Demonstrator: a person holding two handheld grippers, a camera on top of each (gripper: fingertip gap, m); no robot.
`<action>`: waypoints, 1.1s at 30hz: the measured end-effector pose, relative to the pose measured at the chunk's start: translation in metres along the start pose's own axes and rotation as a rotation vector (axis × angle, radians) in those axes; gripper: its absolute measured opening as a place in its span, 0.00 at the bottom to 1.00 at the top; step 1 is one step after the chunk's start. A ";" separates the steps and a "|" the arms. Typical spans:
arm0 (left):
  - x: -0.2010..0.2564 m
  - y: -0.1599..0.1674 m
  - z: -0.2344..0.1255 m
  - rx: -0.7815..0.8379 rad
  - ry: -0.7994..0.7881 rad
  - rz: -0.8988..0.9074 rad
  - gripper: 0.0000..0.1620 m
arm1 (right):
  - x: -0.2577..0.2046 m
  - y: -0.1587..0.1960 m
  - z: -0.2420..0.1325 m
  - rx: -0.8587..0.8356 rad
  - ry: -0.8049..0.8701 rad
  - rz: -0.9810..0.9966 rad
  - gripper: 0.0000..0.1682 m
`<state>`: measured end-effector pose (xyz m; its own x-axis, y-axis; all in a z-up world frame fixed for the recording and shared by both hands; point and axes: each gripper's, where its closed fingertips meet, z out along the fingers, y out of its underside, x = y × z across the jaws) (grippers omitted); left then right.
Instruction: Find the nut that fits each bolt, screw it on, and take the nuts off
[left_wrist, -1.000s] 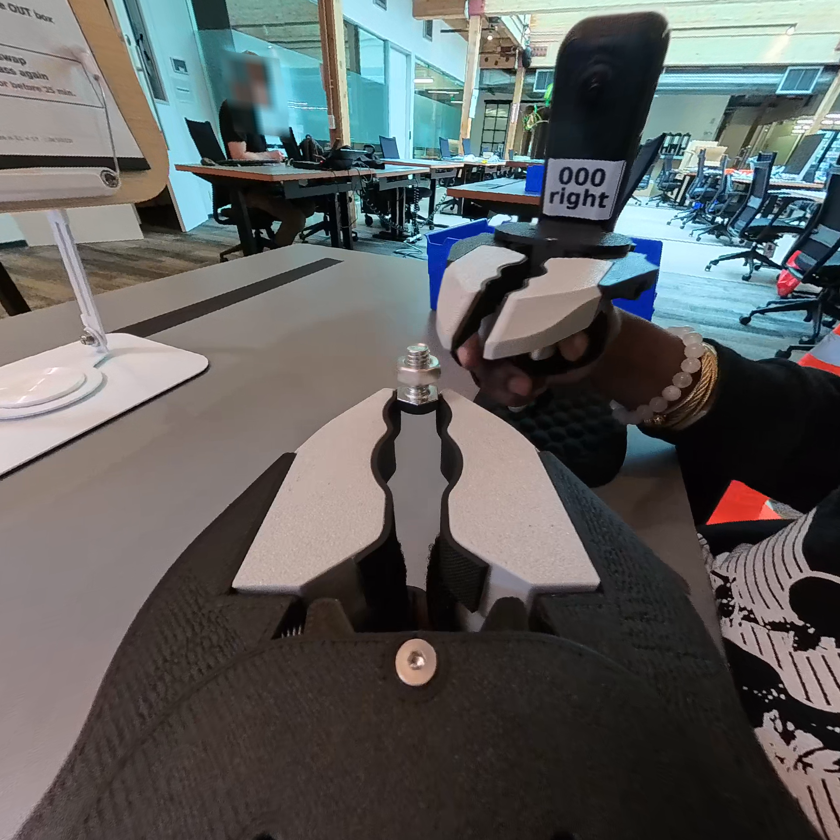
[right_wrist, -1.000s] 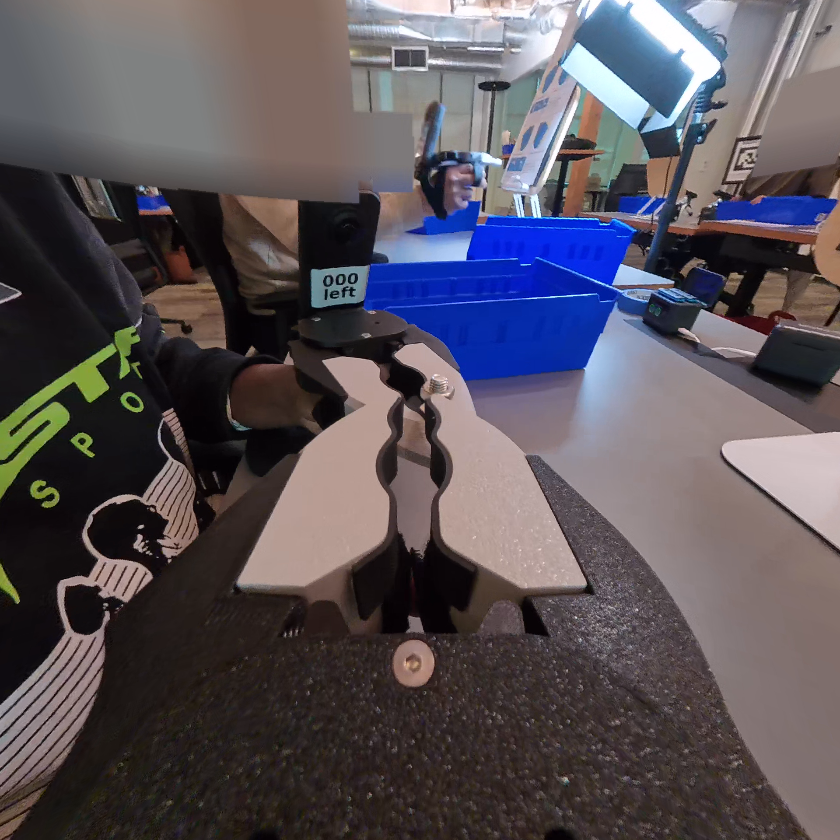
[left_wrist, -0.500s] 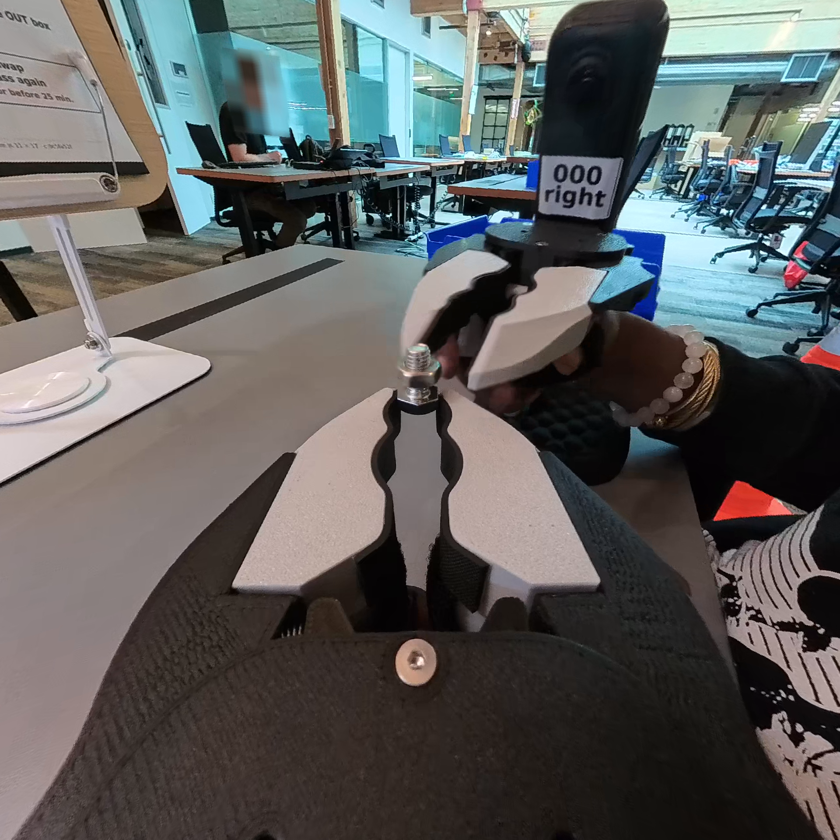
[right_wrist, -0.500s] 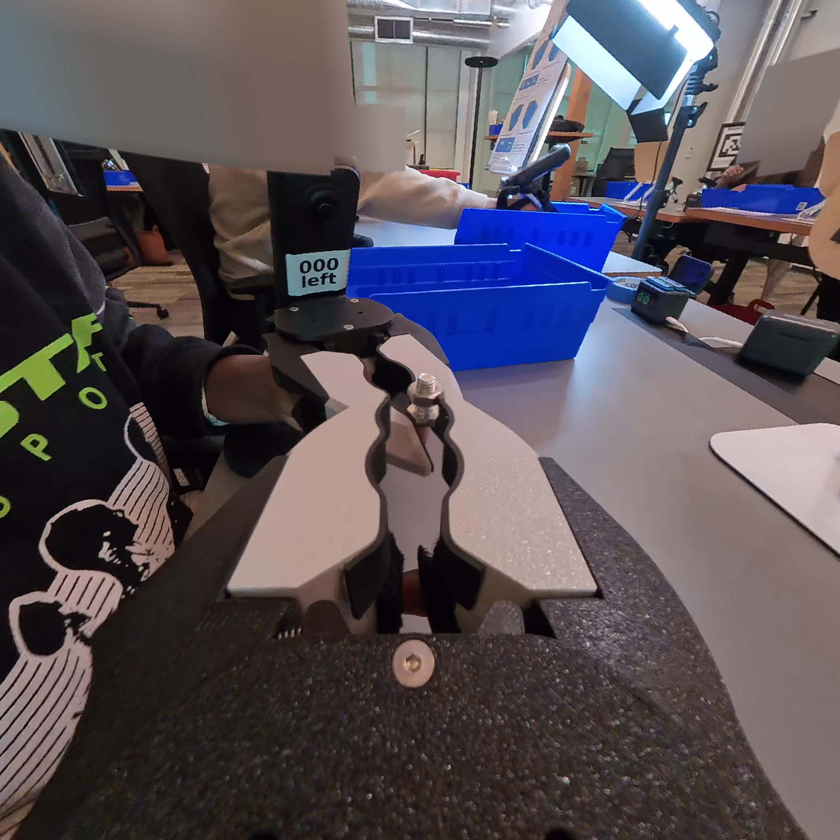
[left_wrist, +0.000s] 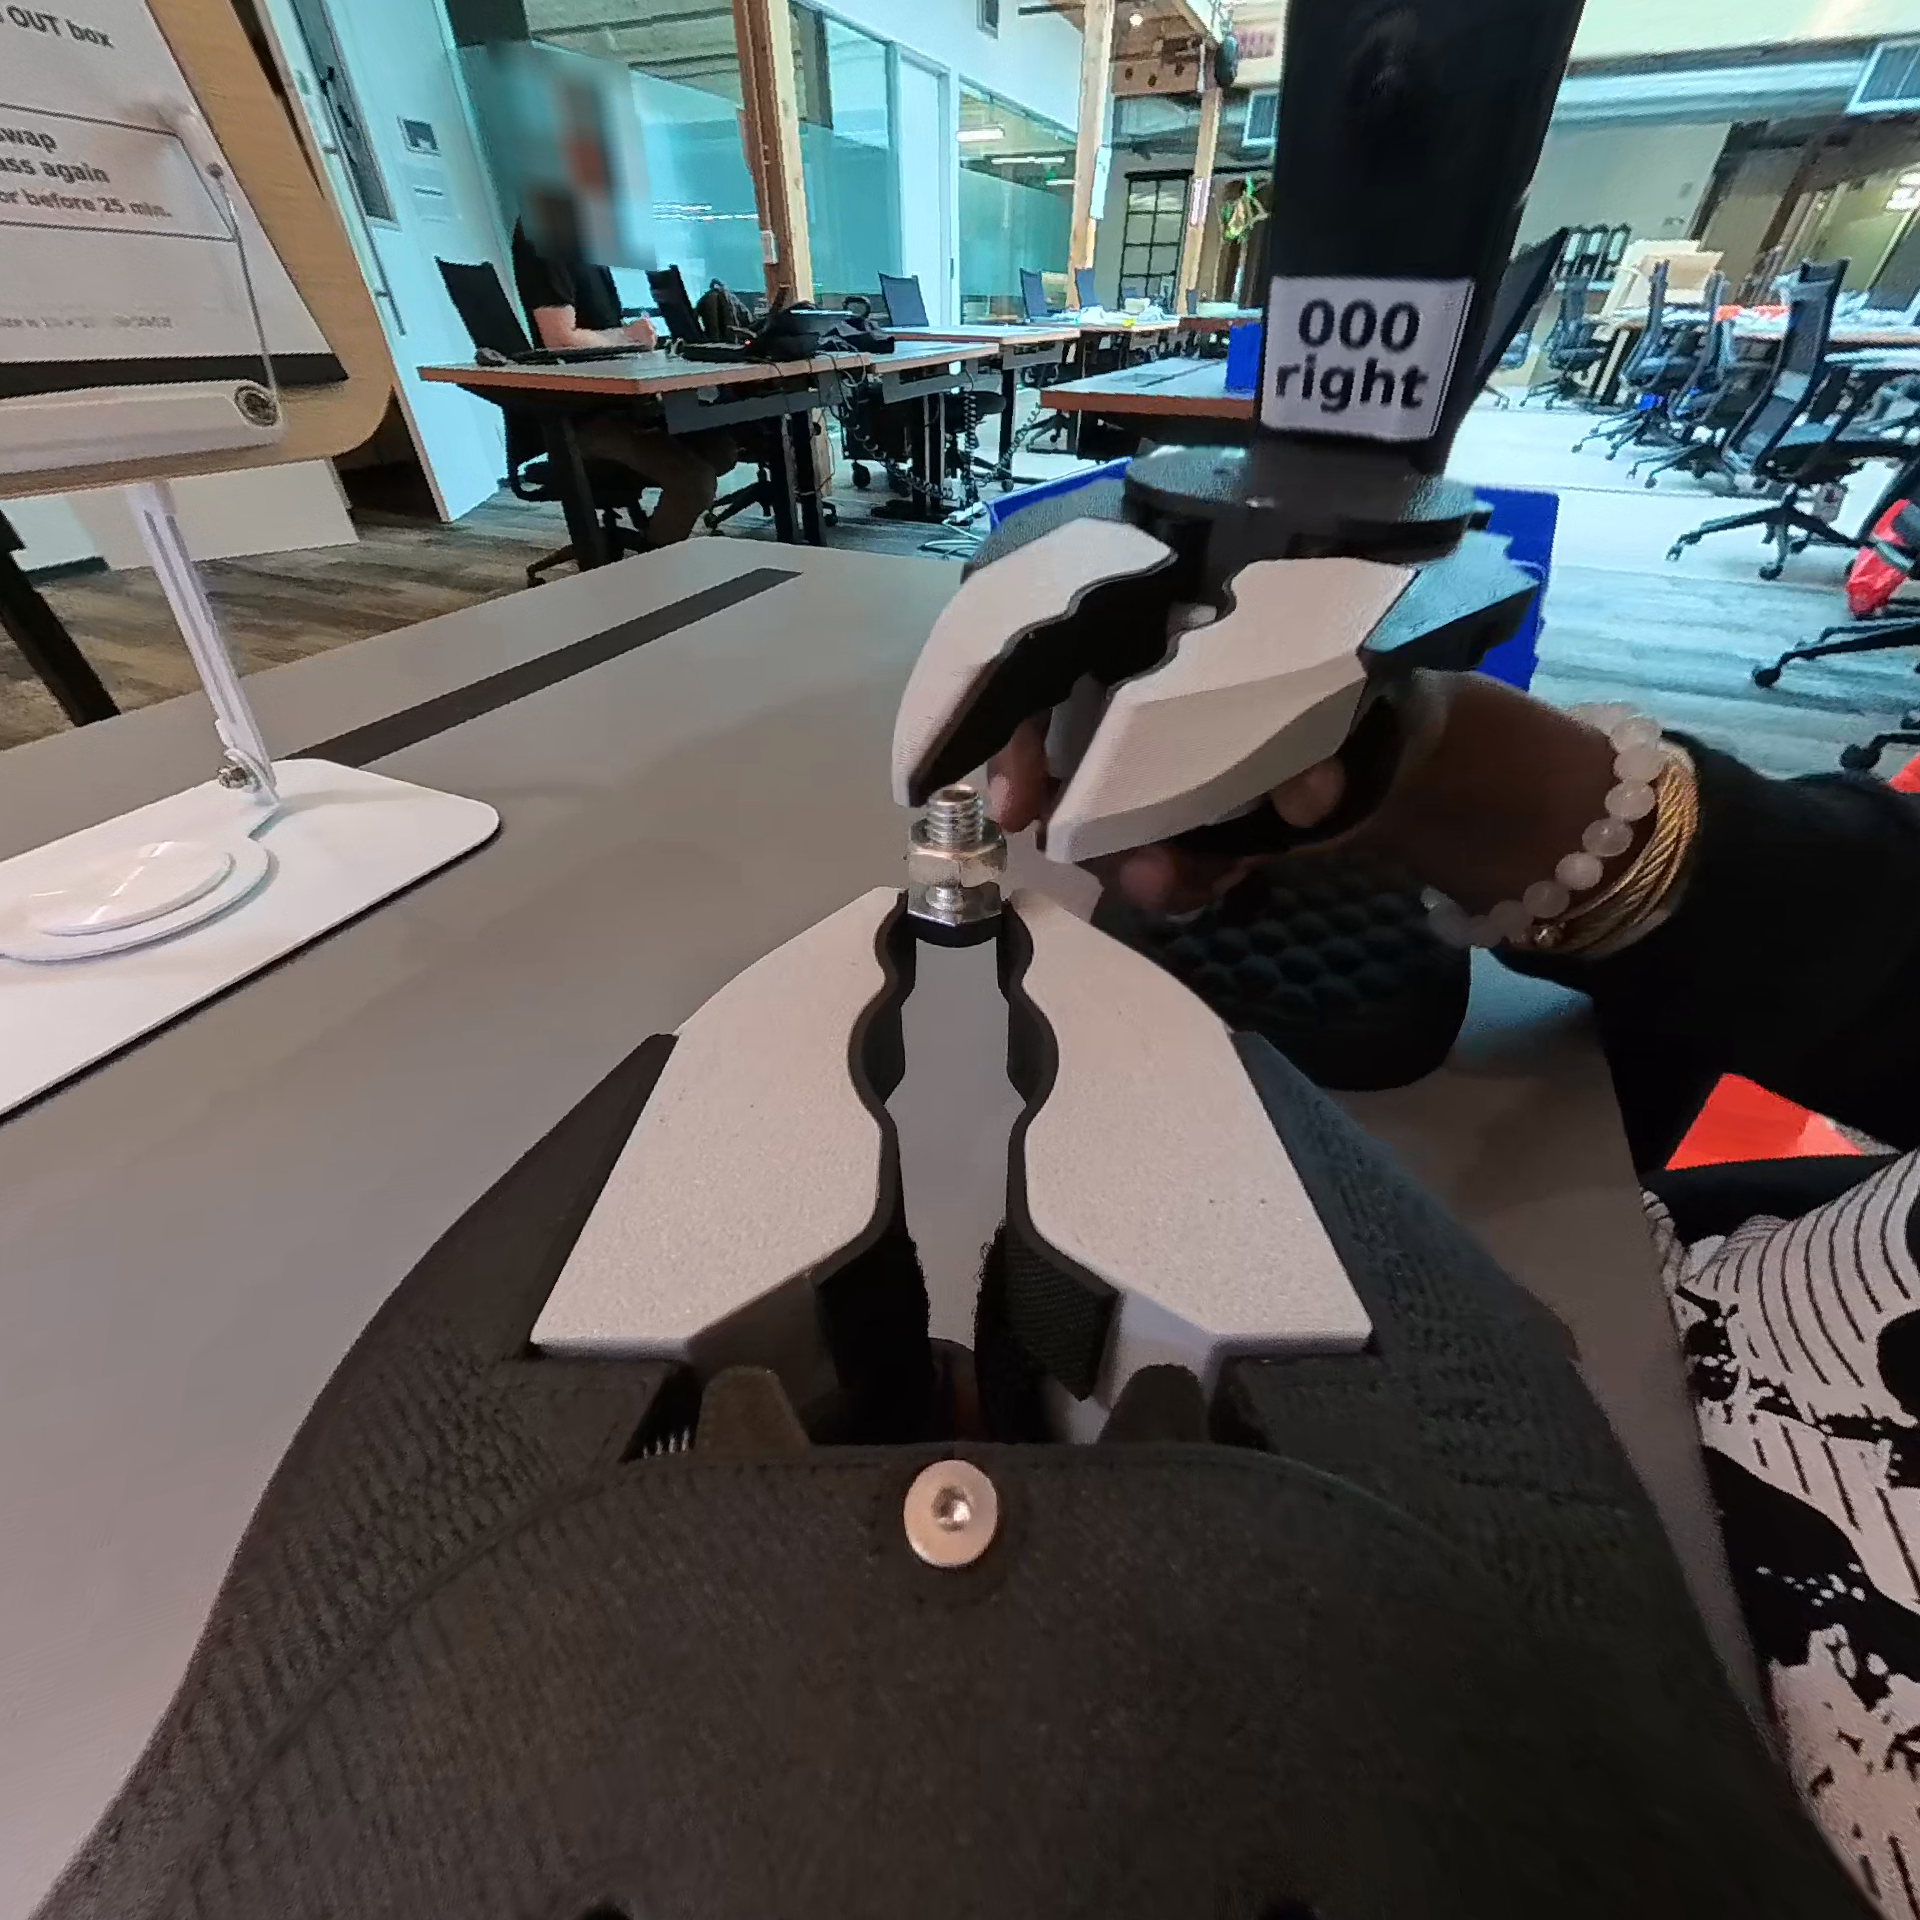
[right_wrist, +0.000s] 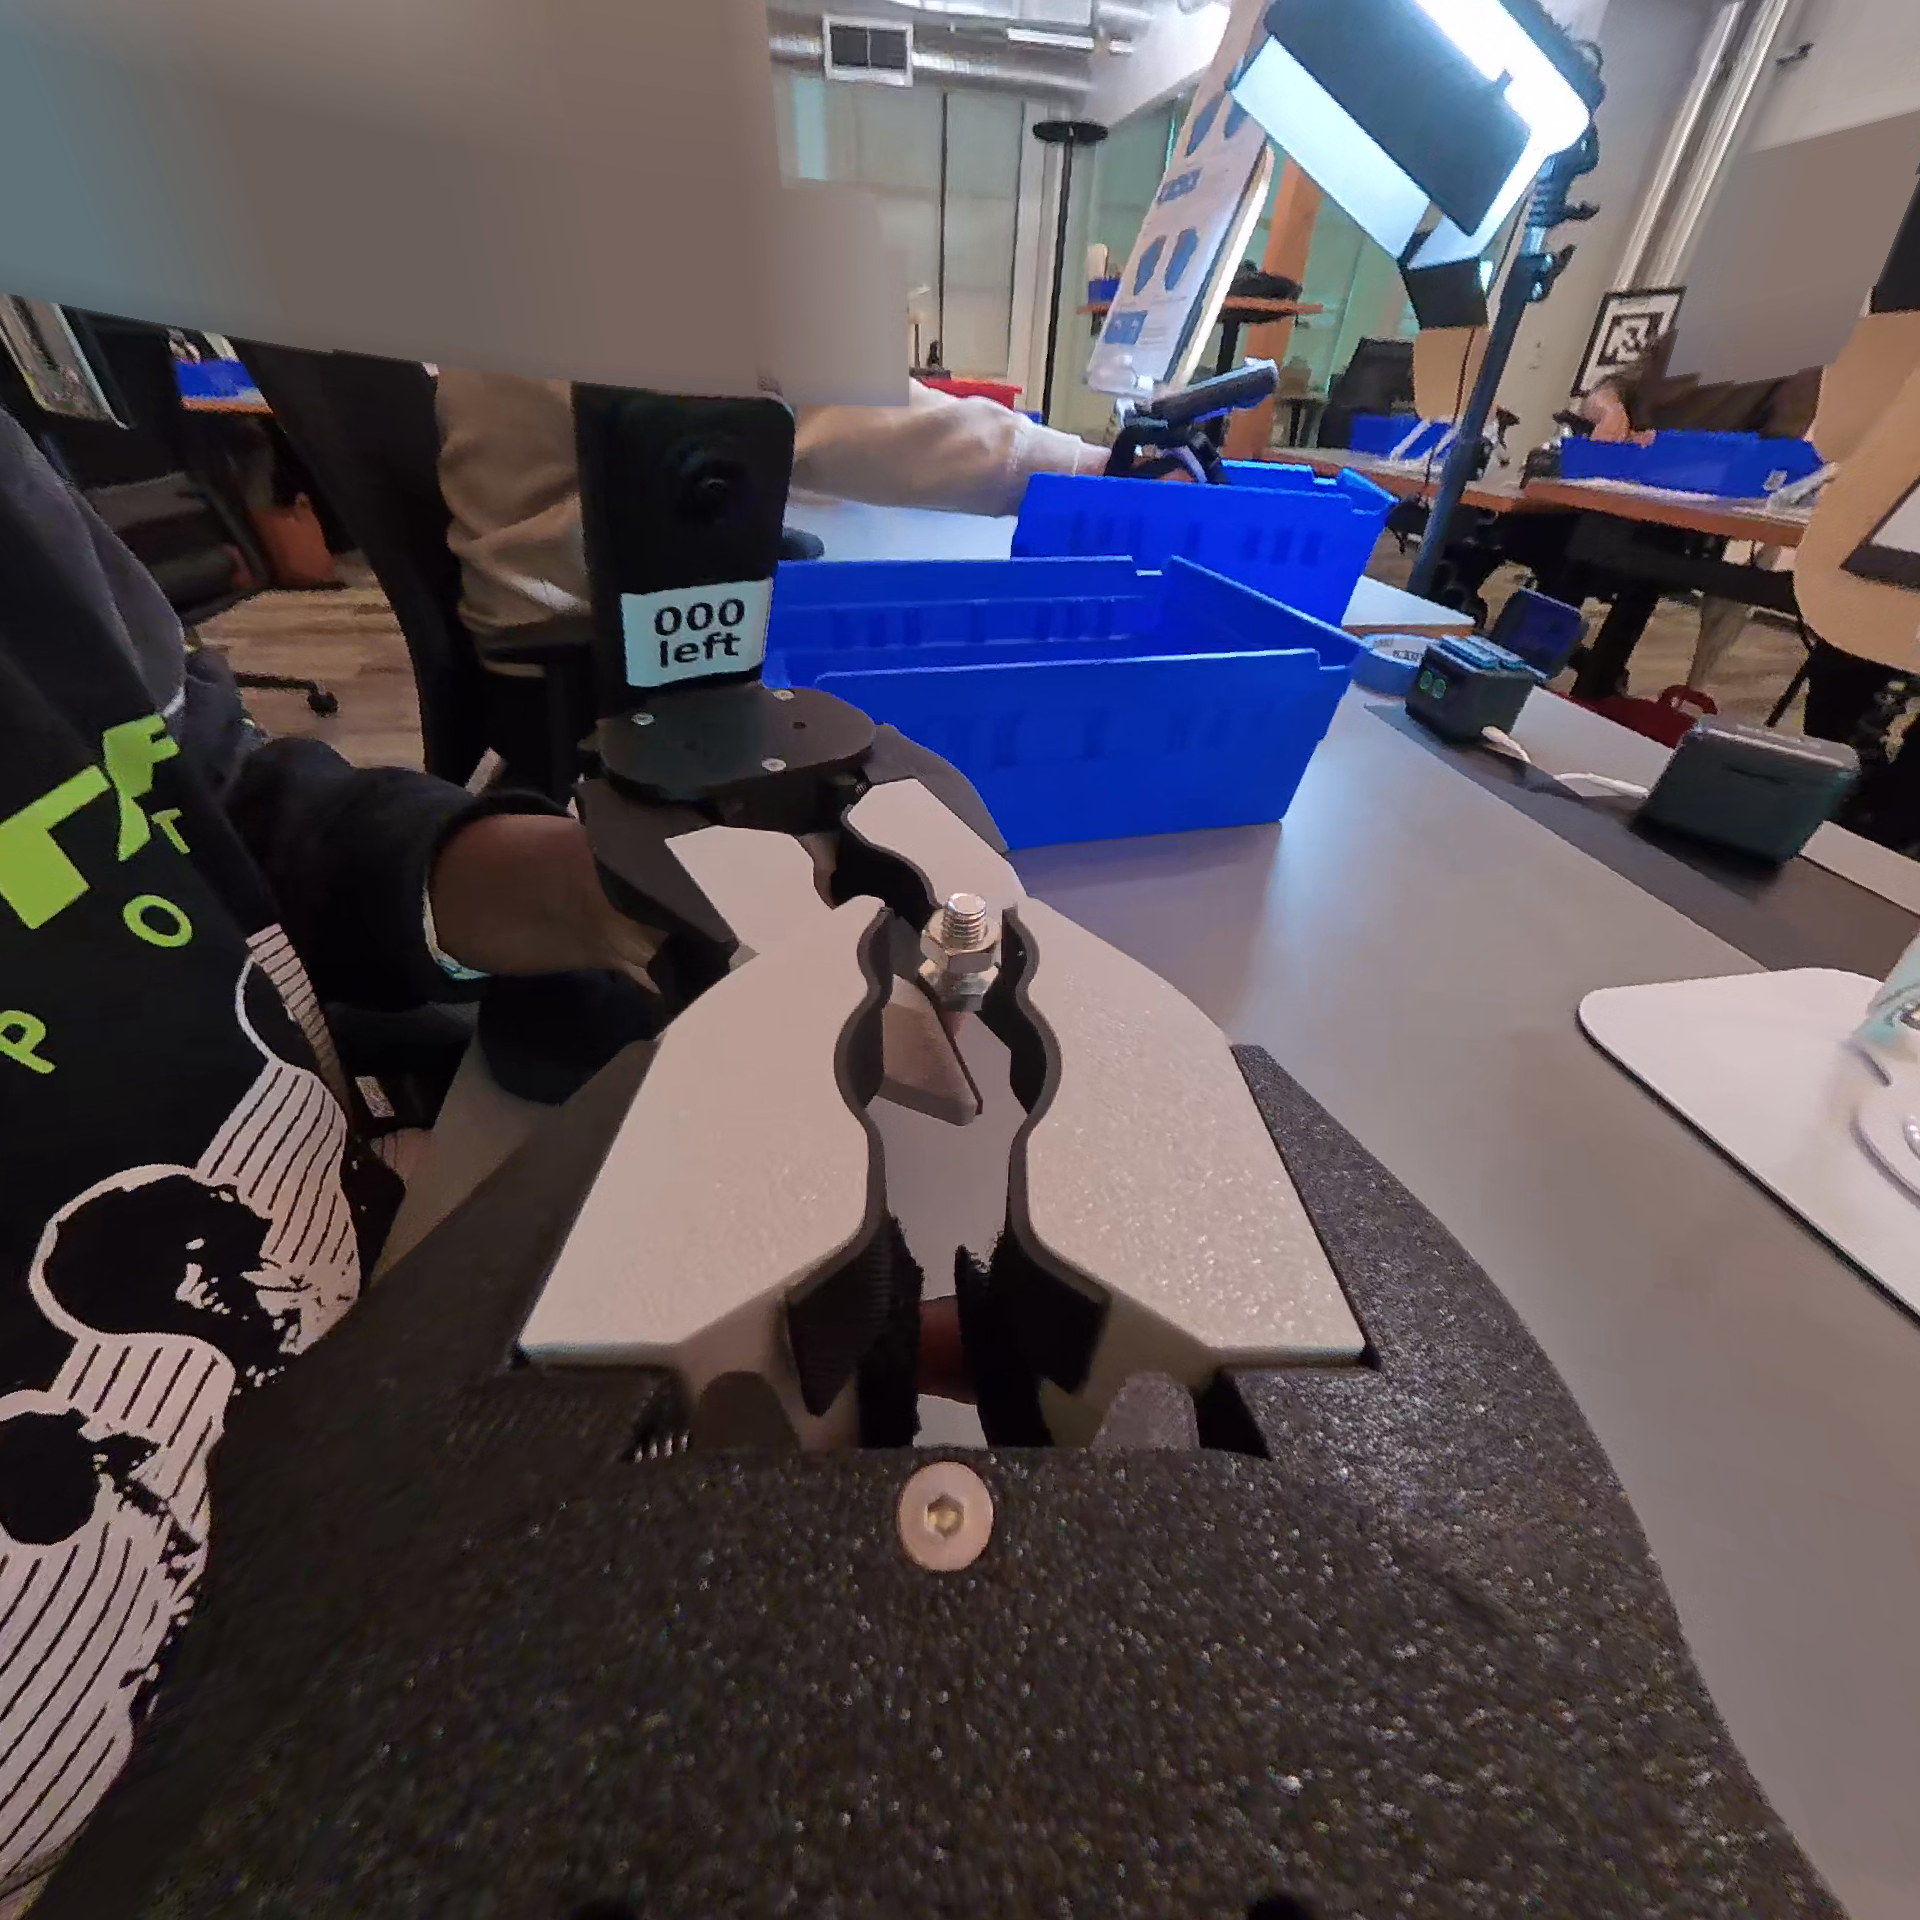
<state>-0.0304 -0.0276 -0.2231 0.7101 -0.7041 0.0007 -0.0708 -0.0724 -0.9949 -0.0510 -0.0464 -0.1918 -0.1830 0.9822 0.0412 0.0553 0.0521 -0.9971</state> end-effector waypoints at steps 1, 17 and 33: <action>0.000 0.001 0.000 -0.007 -0.004 0.009 0.09 | 0.000 0.000 0.000 -0.008 0.002 -0.005 0.11; -0.002 0.006 0.004 -0.036 -0.044 0.041 0.26 | 0.011 0.002 -0.012 -0.087 0.130 -0.037 0.04; -0.001 0.000 0.004 -0.009 -0.052 0.020 0.38 | 0.125 -0.037 -0.301 -0.167 1.028 0.174 0.04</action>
<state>-0.0287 -0.0239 -0.2239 0.7438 -0.6679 -0.0245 -0.0915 -0.0655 -0.9936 0.2194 0.1284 -0.1307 0.7561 0.6544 0.0107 0.1494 -0.1567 -0.9763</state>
